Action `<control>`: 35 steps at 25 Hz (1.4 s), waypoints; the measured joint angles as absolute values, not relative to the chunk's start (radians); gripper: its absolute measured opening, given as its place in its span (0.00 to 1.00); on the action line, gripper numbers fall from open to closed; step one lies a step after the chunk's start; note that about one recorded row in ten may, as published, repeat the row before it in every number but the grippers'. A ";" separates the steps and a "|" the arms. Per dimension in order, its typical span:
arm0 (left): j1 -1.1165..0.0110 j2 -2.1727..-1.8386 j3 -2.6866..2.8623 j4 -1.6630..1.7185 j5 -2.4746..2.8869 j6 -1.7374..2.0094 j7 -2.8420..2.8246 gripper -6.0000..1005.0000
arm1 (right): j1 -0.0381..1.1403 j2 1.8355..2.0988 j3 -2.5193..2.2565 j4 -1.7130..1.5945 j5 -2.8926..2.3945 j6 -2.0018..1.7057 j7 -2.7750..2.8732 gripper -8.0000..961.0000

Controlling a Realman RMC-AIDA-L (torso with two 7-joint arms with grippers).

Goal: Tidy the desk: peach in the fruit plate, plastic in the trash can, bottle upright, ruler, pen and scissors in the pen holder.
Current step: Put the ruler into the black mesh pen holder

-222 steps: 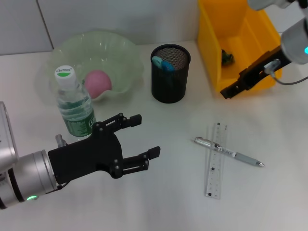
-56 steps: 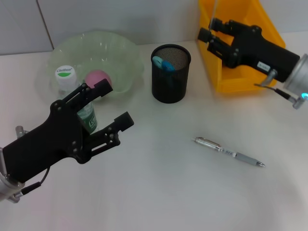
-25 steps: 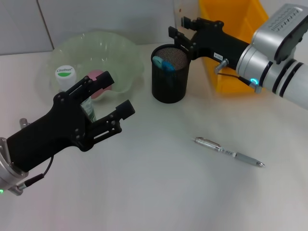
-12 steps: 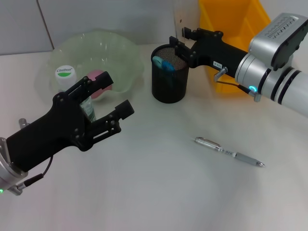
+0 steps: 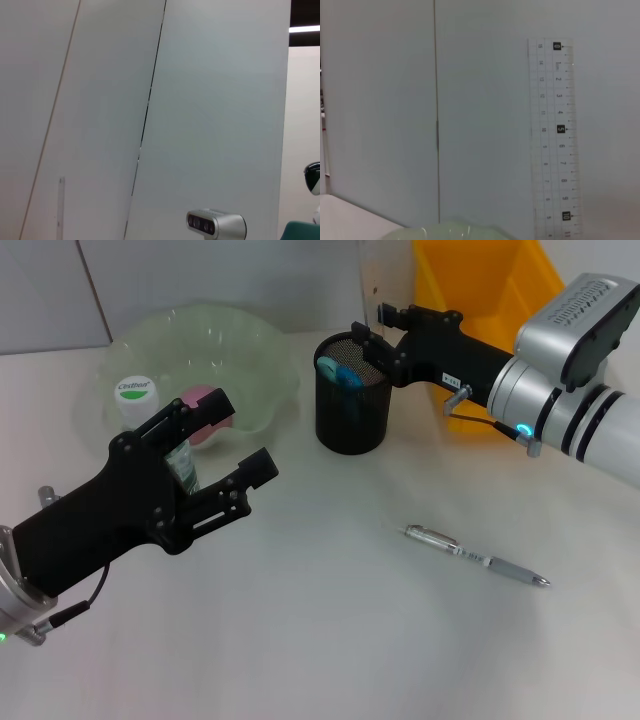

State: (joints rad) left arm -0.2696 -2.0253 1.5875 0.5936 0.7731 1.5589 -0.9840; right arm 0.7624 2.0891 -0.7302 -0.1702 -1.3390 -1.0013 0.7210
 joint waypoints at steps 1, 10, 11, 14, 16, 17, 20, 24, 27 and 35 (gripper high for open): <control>-0.269 -2.026 1.588 0.594 0.773 1.559 -0.984 0.83 | 0.762 2.089 -0.730 -0.170 -1.339 -1.000 0.721 0.40; -0.267 -2.029 1.593 0.594 0.773 1.558 -0.982 0.83 | 0.762 2.089 -0.730 -0.167 -1.339 -0.992 0.720 0.40; -0.266 -2.030 1.593 0.594 0.773 1.558 -0.981 0.83 | 0.762 2.089 -0.730 -0.167 -1.339 -0.992 0.719 0.40; -0.264 -2.031 1.594 0.594 0.773 1.558 -0.979 0.83 | 0.762 2.089 -0.730 -0.167 -1.339 -0.992 0.719 0.40; -0.263 -2.031 1.594 0.594 0.773 1.558 -0.978 0.83 | 0.762 2.089 -0.730 -0.167 -1.339 -0.992 0.719 0.40; -0.262 -2.031 1.593 0.594 0.773 1.558 -0.977 0.83 | 0.762 2.089 -0.730 -0.167 -1.339 -0.992 0.719 0.40; -0.262 -2.031 1.592 0.594 0.773 1.558 -0.977 0.83 | 0.762 2.089 -0.731 -0.167 -1.339 -0.992 0.719 0.40; -0.262 -2.031 1.591 0.594 0.773 1.558 -0.976 0.83 | 0.763 2.089 -0.735 -0.166 -1.339 -0.992 0.719 0.40; -0.262 -2.031 1.589 0.594 0.773 1.558 -0.975 0.83 | 0.763 2.089 -0.734 -0.166 -1.339 -0.992 0.719 0.40; -0.267 -2.031 1.588 0.587 0.773 1.558 -0.974 0.83 | 0.764 2.089 -0.737 -0.166 -1.339 -0.993 0.719 0.41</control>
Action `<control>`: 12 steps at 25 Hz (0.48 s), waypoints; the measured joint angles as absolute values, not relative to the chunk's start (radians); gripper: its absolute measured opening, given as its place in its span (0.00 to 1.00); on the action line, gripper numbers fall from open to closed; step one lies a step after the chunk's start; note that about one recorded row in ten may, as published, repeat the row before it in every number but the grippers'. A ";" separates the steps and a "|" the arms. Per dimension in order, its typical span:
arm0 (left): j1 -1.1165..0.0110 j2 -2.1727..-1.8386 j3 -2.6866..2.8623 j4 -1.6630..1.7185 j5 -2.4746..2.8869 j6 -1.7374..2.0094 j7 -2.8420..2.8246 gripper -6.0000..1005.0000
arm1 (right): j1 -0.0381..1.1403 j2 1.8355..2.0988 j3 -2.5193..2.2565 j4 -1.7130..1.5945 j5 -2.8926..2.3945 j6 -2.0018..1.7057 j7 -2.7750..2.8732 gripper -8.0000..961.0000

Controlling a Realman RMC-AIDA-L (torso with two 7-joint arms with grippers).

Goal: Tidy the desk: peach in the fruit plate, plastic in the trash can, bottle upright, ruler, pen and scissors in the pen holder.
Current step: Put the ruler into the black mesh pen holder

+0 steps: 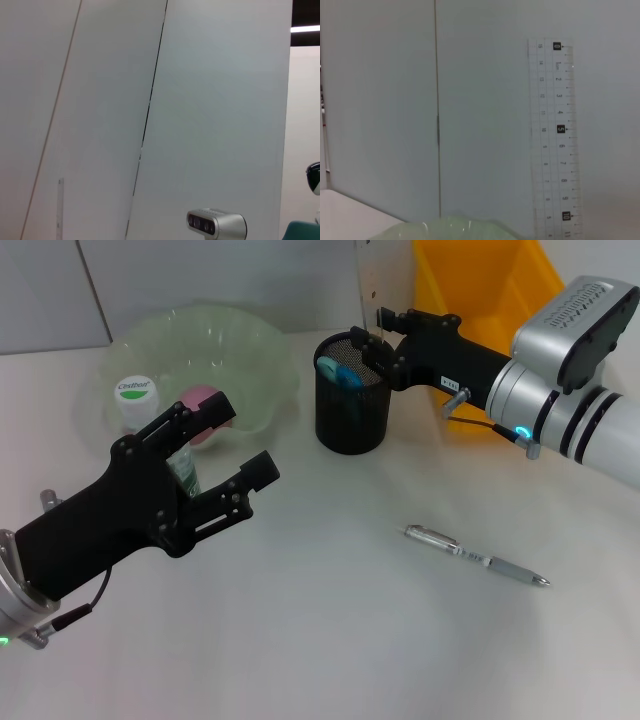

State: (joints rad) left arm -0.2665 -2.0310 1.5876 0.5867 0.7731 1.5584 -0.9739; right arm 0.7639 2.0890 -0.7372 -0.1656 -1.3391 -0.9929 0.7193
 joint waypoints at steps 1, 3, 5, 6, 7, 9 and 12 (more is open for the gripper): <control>-0.267 -2.031 1.588 0.587 0.773 1.558 -0.974 0.83 | 0.764 2.089 -0.738 -0.165 -1.339 -0.993 0.719 0.41; -0.267 -2.031 1.588 0.586 0.773 1.558 -0.974 0.83 | 0.764 2.089 -0.735 -0.164 -1.339 -0.993 0.719 0.42; -0.267 -2.031 1.587 0.586 0.773 1.558 -0.974 0.83 | 0.763 2.089 -0.733 -0.162 -1.339 -0.993 0.719 0.43; -0.267 -2.031 1.586 0.586 0.773 1.558 -0.974 0.83 | 0.762 2.089 -0.732 -0.161 -1.339 -0.993 0.719 0.43; -0.267 -2.031 1.586 0.586 0.773 1.558 -0.974 0.83 | 0.760 2.089 -0.731 -0.160 -1.339 -0.993 0.719 0.45; -0.267 -2.030 1.585 0.586 0.773 1.558 -0.974 0.83 | 0.758 2.089 -0.731 -0.159 -1.339 -0.995 0.719 0.48; -0.268 -2.029 1.580 0.586 0.773 1.558 -0.974 0.83 | 0.757 2.089 -0.730 -0.159 -1.339 -0.996 0.719 0.52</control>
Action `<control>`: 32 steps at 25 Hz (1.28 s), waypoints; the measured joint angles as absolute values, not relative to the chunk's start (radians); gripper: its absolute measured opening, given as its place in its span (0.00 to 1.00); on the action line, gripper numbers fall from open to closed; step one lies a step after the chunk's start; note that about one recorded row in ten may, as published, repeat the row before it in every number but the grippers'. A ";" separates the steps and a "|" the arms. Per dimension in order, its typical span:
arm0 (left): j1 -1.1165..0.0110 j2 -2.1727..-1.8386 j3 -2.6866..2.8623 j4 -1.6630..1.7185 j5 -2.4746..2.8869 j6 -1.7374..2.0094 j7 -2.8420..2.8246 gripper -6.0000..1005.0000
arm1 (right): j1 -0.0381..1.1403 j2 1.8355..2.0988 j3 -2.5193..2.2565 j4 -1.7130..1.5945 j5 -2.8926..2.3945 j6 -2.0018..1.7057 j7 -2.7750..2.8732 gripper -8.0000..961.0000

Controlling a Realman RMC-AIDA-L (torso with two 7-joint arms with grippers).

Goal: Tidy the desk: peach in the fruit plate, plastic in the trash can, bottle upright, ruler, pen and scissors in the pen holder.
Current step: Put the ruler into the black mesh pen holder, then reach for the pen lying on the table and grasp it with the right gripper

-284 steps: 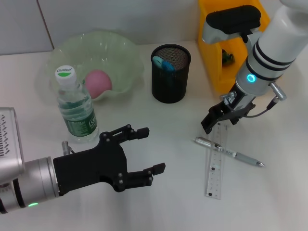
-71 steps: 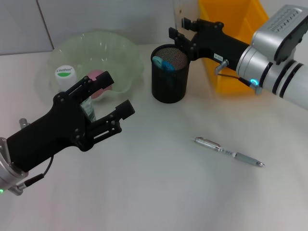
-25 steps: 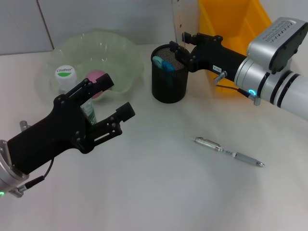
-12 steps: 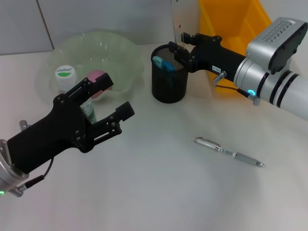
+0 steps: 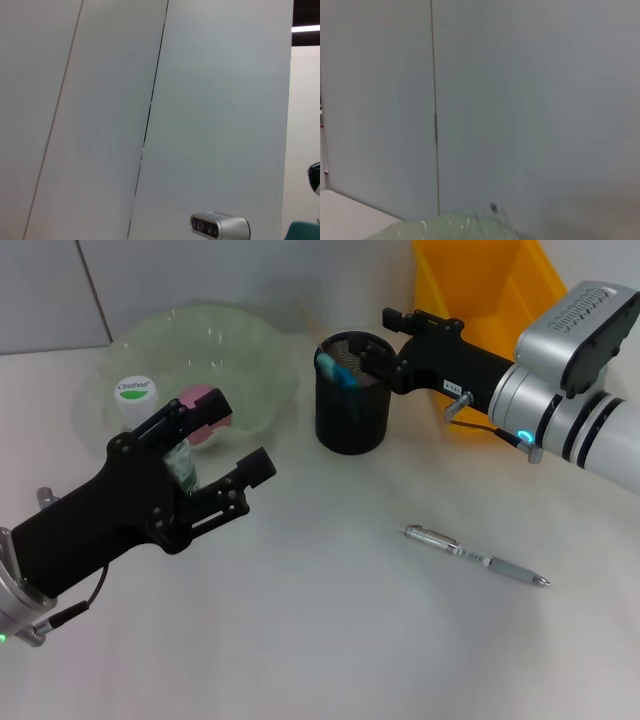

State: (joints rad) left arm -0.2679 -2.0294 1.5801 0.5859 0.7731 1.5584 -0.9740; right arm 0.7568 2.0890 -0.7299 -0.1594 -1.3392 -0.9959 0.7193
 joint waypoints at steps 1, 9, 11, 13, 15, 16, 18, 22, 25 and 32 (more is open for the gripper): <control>-0.268 -2.029 1.579 0.586 0.773 1.558 -0.974 0.83 | 0.756 2.089 -0.730 -0.159 -1.339 -0.996 0.719 0.54; -0.265 -2.029 1.575 0.586 0.773 1.558 -0.974 0.83 | 0.754 2.089 -0.728 -0.159 -1.336 -1.001 0.719 0.63; -0.265 -2.029 1.575 0.586 0.773 1.558 -0.974 0.83 | 0.747 2.089 -0.728 -0.160 -1.321 -1.017 0.720 0.64; -0.265 -2.029 1.575 0.586 0.773 1.558 -0.974 0.83 | 0.722 2.087 -0.729 -0.163 -1.290 -1.072 0.728 0.65; -0.264 -2.028 1.575 0.586 0.773 1.558 -0.974 0.83 | 0.681 2.083 -0.732 -0.179 -1.268 -1.159 0.760 0.66; -0.264 -2.025 1.578 0.584 0.777 1.554 -0.976 0.83 | 0.661 2.081 -0.735 -0.194 -1.263 -1.196 0.786 0.66; -0.264 -2.023 1.577 0.583 0.795 1.551 -0.983 0.83 | 0.603 2.078 -0.755 -0.261 -1.270 -1.272 0.895 0.67; -0.270 -2.021 1.558 0.583 0.869 1.545 -1.002 0.83 | 0.475 2.064 -0.846 -0.440 -1.296 -1.378 1.152 0.73; -0.276 -2.018 1.547 0.584 0.912 1.540 -1.017 0.83 | 0.398 2.044 -0.878 -0.567 -1.367 -1.459 1.304 0.77; -0.290 -2.003 1.418 0.609 1.176 1.536 -1.101 0.83 | 0.312 1.982 -0.854 -0.808 -1.595 -1.667 1.630 0.84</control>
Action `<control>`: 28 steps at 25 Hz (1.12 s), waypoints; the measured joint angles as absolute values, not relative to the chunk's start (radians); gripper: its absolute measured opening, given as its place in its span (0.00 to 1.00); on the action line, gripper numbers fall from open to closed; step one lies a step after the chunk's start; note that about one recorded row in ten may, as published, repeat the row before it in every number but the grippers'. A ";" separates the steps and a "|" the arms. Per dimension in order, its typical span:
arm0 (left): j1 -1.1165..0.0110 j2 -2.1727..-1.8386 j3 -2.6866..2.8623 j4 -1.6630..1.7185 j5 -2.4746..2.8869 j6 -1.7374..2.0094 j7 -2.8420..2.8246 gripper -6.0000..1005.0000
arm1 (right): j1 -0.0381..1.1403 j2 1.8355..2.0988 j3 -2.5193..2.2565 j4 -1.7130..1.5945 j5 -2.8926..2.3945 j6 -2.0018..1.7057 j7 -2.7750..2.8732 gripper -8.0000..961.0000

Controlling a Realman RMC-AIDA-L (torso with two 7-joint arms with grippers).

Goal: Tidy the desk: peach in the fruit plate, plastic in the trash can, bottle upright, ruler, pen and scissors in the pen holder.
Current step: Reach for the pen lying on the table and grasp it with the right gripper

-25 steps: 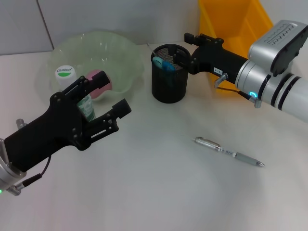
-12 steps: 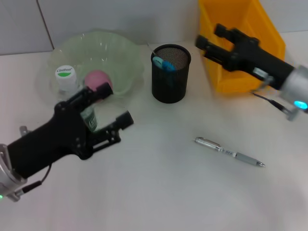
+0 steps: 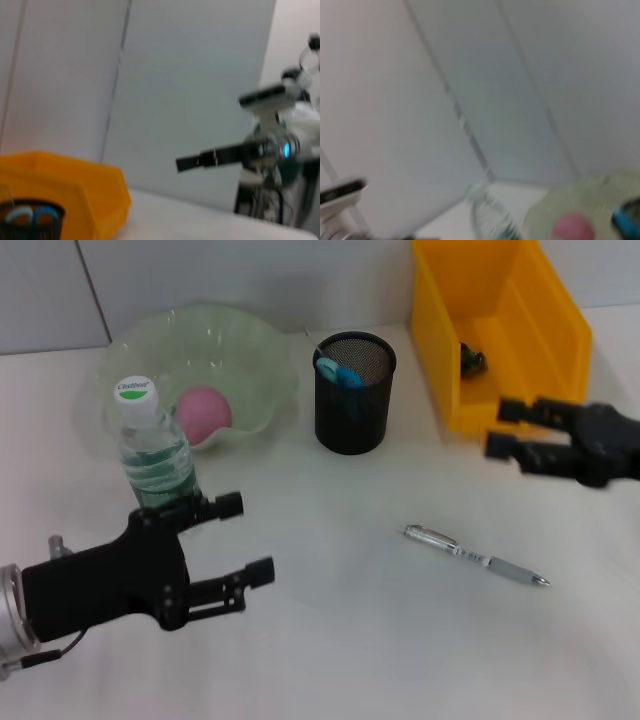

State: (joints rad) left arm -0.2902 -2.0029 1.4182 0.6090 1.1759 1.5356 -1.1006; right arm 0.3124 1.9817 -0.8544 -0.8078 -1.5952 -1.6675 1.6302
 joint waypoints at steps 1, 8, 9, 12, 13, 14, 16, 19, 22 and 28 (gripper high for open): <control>-0.290 -2.000 1.387 0.636 1.256 1.535 -1.130 0.83 | 0.311 1.976 -0.843 -0.842 -1.632 -1.702 1.670 0.84; -0.296 -2.016 1.281 0.707 1.495 1.537 -1.193 0.83 | 0.349 1.981 -0.820 -1.129 -1.887 -1.812 1.940 0.84; -0.296 -2.017 1.277 0.708 1.503 1.536 -1.193 0.83 | 0.371 1.983 -0.823 -1.156 -1.939 -1.819 1.975 0.84; -0.296 -2.025 1.270 0.709 1.517 1.529 -1.189 0.83 | 0.468 1.983 -0.835 -1.197 -2.105 -1.847 2.078 0.84; -0.296 -2.028 1.267 0.709 1.517 1.528 -1.187 0.83 | 0.512 1.982 -0.840 -1.197 -2.162 -1.858 2.107 0.84; -0.296 -2.033 1.257 0.708 1.518 1.524 -1.185 0.83 | 0.558 1.982 -0.847 -1.188 -2.225 -1.864 2.135 0.84; -0.295 -2.038 1.246 0.706 1.520 1.521 -1.184 0.83 | 0.633 1.984 -0.864 -1.164 -2.328 -1.865 2.165 0.84; -0.292 -2.053 1.216 0.704 1.528 1.512 -1.182 0.83 | 0.733 1.993 -0.890 -1.117 -2.471 -1.854 2.188 0.84; -0.289 -2.059 1.209 0.705 1.529 1.498 -1.180 0.83 | 0.812 2.011 -0.923 -1.073 -2.576 -1.845 2.199 0.84; -0.290 -2.064 1.216 0.701 1.529 1.465 -1.178 0.83 | 0.877 2.068 -1.061 -1.051 -2.733 -1.758 2.260 0.84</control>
